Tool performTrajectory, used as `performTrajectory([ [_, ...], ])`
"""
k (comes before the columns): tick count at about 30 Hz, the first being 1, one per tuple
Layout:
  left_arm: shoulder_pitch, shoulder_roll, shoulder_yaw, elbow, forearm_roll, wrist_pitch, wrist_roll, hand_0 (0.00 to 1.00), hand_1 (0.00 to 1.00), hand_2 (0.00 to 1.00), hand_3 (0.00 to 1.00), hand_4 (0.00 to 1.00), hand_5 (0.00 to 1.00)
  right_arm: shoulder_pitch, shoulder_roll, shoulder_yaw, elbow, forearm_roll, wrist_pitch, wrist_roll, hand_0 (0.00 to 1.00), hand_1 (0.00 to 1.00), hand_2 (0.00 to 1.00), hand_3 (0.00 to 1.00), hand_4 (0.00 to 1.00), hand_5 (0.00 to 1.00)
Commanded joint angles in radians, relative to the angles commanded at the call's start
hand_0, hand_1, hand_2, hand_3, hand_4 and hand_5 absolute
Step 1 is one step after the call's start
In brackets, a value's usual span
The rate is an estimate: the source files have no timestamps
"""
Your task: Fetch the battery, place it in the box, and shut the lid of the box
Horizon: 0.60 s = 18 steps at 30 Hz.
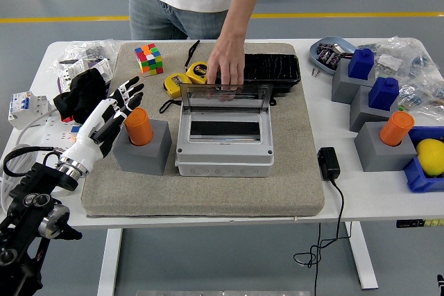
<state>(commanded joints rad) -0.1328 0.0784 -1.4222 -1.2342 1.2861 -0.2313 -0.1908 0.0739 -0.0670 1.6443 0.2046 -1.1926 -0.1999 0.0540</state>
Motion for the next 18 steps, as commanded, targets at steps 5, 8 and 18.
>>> performTrajectory([
  [5,0.002,0.001,-0.002,0.005,0.038,0.036,-0.008,0.998,0.998,0.998,0.998,0.998,0.566,-0.001,-0.001,0.002,0.0,-0.002,0.0,0.0,0.794,0.739,0.733,0.781,0.998,0.998],
  [8,0.0,0.001,-0.002,0.008,0.054,0.054,-0.012,0.998,0.998,0.998,0.998,0.998,0.566,-0.001,-0.001,0.006,-0.001,-0.005,0.001,-0.001,0.794,0.739,0.733,0.781,0.998,0.998],
  [18,-0.001,0.001,0.014,0.01,0.048,0.066,-0.017,0.982,0.998,0.998,0.998,0.998,0.419,0.0,0.0,0.013,0.0,-0.006,0.001,-0.001,0.793,0.737,0.732,0.779,0.998,0.998],
])
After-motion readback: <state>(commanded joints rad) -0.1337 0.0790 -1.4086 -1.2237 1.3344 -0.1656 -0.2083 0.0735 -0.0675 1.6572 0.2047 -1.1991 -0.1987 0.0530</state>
